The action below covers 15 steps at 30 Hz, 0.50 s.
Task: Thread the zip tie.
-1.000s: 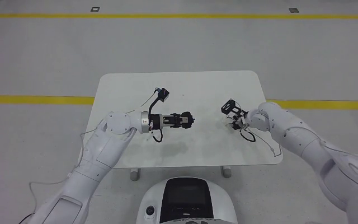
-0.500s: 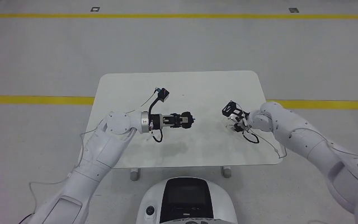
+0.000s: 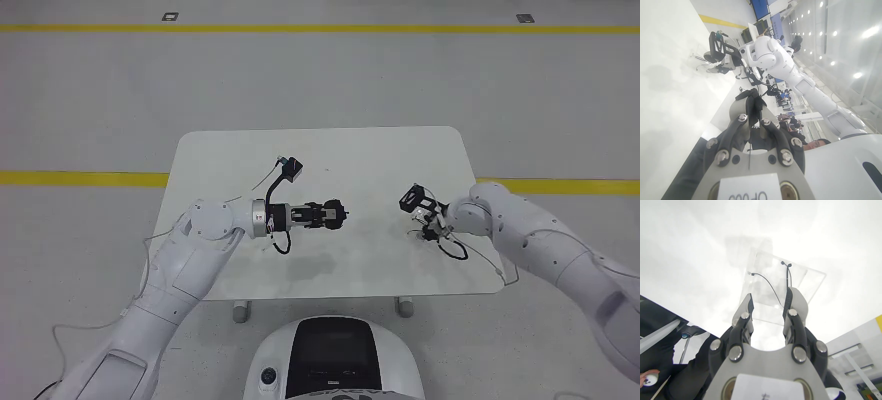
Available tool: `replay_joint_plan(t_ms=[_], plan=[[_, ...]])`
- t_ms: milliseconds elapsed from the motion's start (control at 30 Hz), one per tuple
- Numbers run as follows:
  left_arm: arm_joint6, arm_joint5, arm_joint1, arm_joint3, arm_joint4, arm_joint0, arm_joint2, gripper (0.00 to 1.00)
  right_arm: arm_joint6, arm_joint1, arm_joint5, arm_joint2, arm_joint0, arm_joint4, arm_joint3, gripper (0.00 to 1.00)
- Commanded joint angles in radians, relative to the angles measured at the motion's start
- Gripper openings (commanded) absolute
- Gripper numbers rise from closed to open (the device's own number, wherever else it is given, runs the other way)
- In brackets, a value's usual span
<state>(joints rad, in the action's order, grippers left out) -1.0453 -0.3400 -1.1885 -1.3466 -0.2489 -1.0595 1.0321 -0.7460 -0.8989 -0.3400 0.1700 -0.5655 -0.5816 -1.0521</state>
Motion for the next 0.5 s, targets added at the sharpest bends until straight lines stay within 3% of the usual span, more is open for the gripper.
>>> replay_joint_plan(t_ms=[0,167,467], plan=[[0.000,0.000,0.000,0.000,0.000,0.000,0.000,0.00,0.064,0.002,0.000,0.000,-0.011,-0.063,-0.005,0.38],[0.000,0.000,0.000,0.000,0.000,0.000,0.000,0.00,0.130,-0.001,0.000,0.000,-0.026,-0.091,0.007,0.34],[0.000,0.000,0.000,0.000,0.000,0.000,0.000,0.00,0.127,-0.014,0.000,0.000,-0.034,-0.074,0.028,0.25]])
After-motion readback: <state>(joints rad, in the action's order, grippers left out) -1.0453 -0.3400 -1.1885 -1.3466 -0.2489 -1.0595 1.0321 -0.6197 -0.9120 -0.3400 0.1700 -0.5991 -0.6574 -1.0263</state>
